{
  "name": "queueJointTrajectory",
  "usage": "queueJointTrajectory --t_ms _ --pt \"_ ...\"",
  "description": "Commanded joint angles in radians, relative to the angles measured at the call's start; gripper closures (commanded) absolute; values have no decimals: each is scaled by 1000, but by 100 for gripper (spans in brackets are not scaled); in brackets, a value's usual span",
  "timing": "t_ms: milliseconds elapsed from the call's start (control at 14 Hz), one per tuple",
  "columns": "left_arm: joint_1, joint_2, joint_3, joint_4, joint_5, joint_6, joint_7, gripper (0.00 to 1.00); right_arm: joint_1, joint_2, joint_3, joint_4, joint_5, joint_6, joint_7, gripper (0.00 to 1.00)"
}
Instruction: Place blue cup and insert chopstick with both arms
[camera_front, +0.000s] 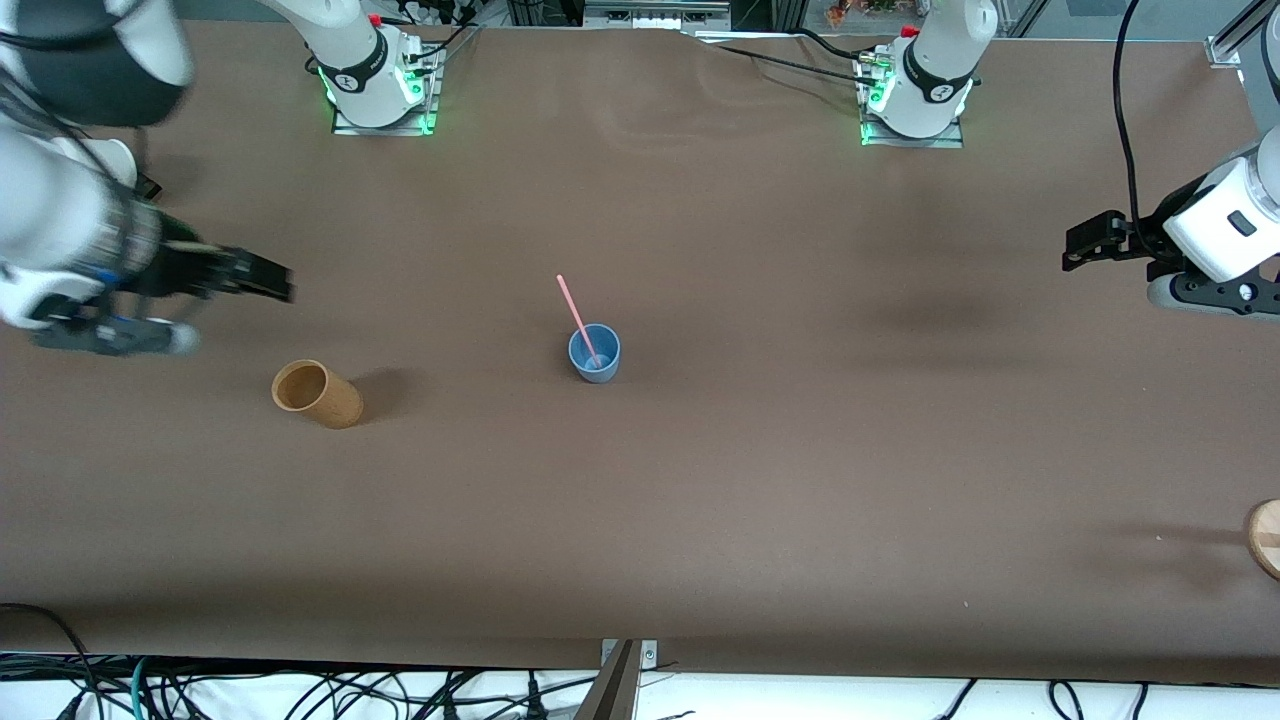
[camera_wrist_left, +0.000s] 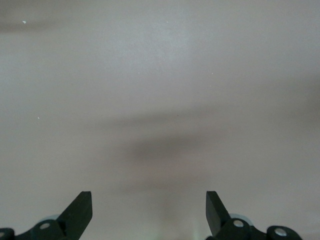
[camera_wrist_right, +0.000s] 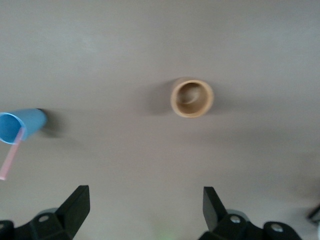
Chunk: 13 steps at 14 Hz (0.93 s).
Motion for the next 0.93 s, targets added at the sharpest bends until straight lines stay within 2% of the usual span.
queueJointTrajectory --t_ms 0,143,214,357,500,857 --pt "1 9 0 19 1 -3 23 0 -107 -167 109 -274 -52 190 -78 0" --pt "1 8 0 19 1 -3 23 0 -163 -246 123 -393 -49 266 -89 0" --pt "3 8 1 19 1 -3 23 0 -193 -255 136 -396 -51 262 -92 0" --pt "1 8 1 19 1 -3 23 0 -235 -266 162 -389 -54 236 -95 0" --pt "1 8 0 19 1 -3 23 0 -261 -266 160 -376 -48 196 -93 0" --pt "1 8 1 19 1 -3 23 0 -258 -252 162 -314 -62 154 -95 0"
